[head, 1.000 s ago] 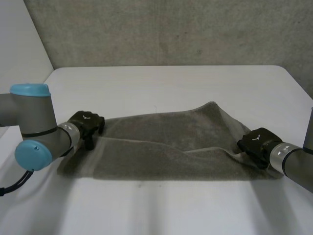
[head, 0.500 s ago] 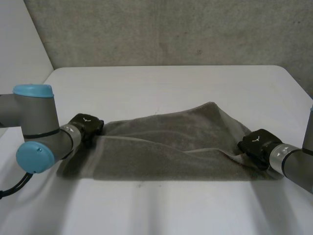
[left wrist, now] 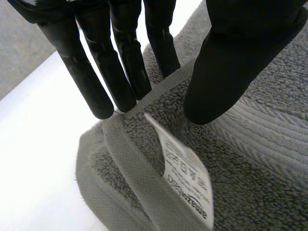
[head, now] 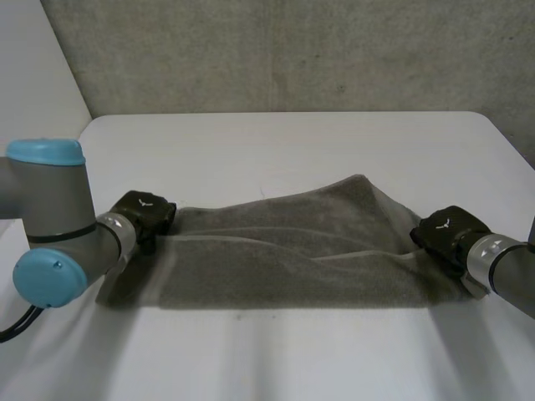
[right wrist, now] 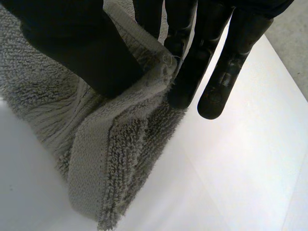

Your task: Fold the towel.

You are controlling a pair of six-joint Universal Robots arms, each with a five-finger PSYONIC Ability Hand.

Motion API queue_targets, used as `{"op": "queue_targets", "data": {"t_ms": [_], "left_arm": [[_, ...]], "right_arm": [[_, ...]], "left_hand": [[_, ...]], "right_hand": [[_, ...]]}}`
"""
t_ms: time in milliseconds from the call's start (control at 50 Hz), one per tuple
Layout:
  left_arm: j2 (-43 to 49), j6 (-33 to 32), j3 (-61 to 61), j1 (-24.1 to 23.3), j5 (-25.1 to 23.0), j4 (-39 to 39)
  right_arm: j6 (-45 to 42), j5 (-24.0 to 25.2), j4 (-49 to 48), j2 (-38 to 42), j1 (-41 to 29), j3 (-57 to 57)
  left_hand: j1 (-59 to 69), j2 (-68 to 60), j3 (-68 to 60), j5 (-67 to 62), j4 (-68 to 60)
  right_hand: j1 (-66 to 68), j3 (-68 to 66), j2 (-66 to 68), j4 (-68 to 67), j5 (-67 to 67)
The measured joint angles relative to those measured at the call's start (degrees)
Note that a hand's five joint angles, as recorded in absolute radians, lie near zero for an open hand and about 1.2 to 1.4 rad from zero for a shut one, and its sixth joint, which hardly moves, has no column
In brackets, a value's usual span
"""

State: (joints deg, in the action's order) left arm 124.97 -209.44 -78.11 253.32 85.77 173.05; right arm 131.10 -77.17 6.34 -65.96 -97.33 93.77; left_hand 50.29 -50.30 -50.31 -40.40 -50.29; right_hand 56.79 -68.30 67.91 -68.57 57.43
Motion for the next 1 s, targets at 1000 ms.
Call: {"op": "queue_targets", "data": {"t_ms": [1000], "left_arm": [[-6.1, 14.4, 37.9, -0.2, 5.5, 25.7]], "right_arm": [[10.0, -8.7, -48.8, -4.0, -6.8, -27.0]], "left_hand": [[17.1, -19.4, -19.3, -18.7, -19.5]], "right_hand": [[0.0, 0.0, 0.0, 0.0, 0.0]]}}
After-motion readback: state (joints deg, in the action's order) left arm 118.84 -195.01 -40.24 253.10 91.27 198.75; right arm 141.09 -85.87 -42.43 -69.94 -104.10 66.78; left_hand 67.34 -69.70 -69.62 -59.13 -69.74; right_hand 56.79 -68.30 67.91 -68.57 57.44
